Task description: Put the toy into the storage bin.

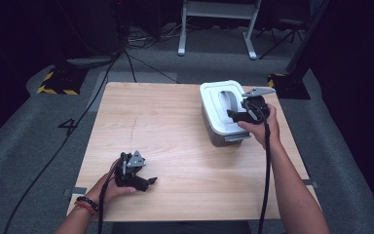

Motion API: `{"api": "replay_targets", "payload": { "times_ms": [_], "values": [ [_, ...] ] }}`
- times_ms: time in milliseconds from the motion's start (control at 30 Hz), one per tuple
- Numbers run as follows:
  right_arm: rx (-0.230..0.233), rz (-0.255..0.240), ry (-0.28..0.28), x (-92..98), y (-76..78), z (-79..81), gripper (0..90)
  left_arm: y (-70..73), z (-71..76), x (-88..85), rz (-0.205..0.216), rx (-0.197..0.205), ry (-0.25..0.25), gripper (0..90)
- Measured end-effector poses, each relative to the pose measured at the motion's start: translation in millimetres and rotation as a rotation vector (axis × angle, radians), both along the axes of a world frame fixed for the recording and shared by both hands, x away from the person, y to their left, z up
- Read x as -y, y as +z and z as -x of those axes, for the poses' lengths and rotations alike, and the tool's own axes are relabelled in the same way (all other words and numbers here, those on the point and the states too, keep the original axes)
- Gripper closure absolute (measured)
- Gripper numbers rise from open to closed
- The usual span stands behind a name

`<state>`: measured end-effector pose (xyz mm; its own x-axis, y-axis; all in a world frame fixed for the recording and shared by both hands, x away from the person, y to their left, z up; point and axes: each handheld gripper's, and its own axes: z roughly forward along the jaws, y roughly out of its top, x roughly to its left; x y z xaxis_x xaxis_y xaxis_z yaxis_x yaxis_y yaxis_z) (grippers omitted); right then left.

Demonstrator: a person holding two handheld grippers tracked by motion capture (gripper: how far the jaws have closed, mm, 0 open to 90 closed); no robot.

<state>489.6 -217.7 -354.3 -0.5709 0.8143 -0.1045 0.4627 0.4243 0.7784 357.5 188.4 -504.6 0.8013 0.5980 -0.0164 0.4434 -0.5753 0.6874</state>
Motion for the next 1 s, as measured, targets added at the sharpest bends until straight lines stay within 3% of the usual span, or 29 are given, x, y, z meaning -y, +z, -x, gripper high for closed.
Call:
{"api": "replay_targets", "payload": {
  "times_ms": [33,333,567,767,1000],
  "values": [
    [0.008,-0.011,0.036,4.3,3.5,5.7,28.7,0.0,-0.1,0.0,0.000,0.000,-0.001,12.6],
    [0.057,0.010,0.134,29.1,13.8,40.1,25.6,0.0,-0.1,0.0,0.000,0.000,-0.001,12.6],
    [0.097,0.026,0.163,52.2,10.1,69.3,24.1,0.0,0.0,0.0,0.000,0.000,0.000,12.6],
    [0.104,0.010,0.151,78.4,-12.7,94.7,24.2,0.0,0.0,0.0,0.000,0.000,0.000,12.6],
    [0.079,0.016,0.121,96.5,-34.9,110.6,23.4,0.0,-0.1,-0.1,0.000,-0.001,-0.001,12.6]
  ]
}}
